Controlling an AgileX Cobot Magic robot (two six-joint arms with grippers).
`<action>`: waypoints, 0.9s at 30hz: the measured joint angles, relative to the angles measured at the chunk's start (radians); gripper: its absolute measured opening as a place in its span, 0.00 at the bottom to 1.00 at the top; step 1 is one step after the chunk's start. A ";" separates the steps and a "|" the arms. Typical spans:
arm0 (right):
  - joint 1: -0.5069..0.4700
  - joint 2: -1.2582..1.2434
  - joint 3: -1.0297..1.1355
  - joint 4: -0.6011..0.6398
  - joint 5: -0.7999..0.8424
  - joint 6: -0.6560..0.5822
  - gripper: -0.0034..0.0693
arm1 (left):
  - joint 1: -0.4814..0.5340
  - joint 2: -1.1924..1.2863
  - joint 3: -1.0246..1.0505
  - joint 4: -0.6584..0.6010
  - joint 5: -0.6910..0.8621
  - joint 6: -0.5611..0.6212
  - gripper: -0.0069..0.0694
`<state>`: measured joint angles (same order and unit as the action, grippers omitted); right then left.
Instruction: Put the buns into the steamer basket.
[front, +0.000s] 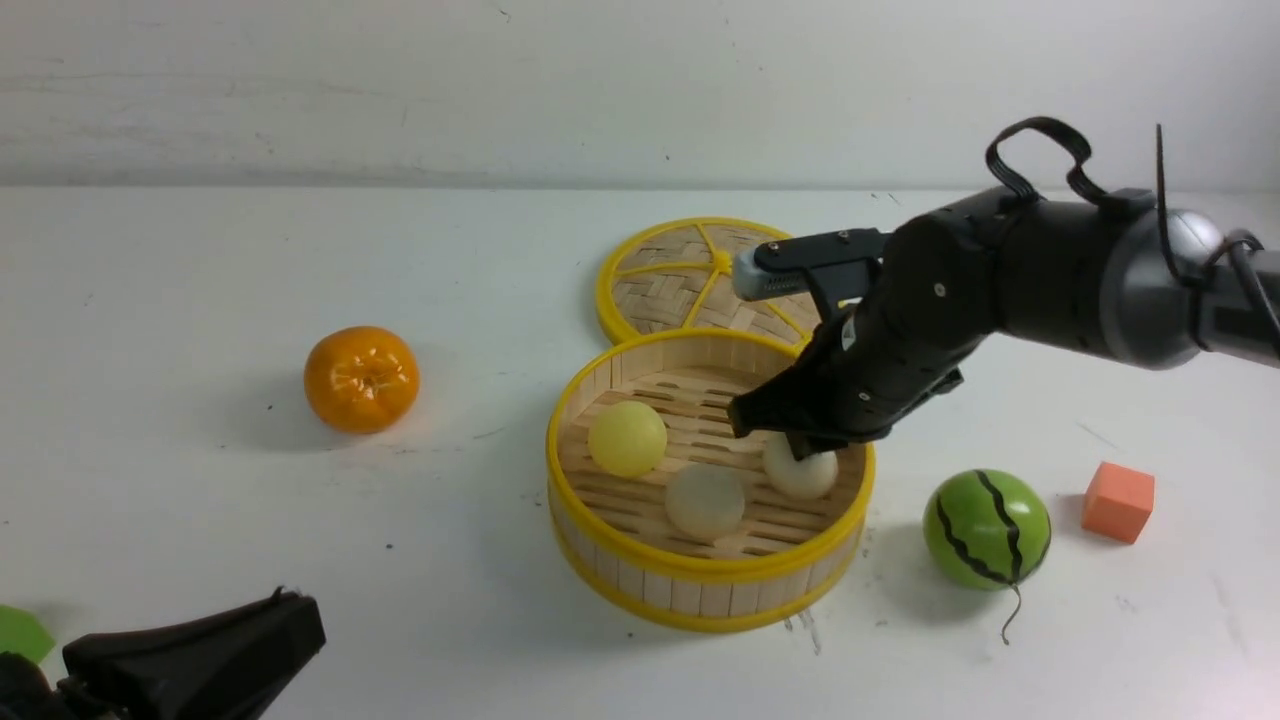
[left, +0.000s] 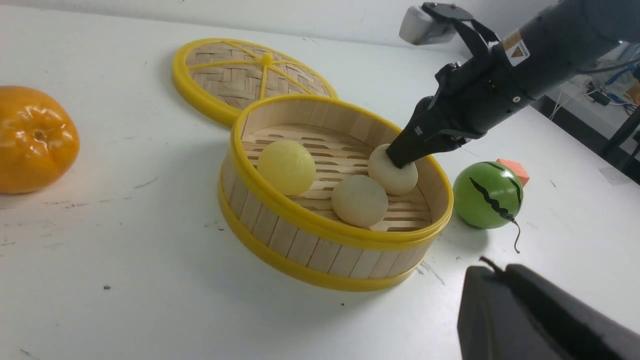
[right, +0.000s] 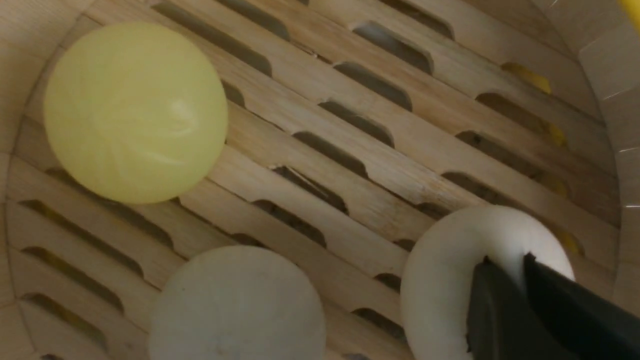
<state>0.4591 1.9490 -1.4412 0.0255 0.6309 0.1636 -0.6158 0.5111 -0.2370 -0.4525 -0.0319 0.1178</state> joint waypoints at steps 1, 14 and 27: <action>0.000 0.001 -0.002 0.007 -0.002 0.000 0.17 | 0.000 0.000 0.000 0.000 0.000 0.000 0.12; 0.000 -0.223 0.002 0.045 0.186 0.052 0.68 | 0.000 0.000 0.000 0.000 0.001 0.000 0.14; 0.000 -0.787 0.392 0.045 0.374 0.054 0.04 | 0.000 0.000 0.000 -0.003 0.001 0.000 0.14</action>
<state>0.4591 1.1621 -1.0496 0.0701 1.0047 0.2172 -0.6158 0.5111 -0.2370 -0.4559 -0.0312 0.1178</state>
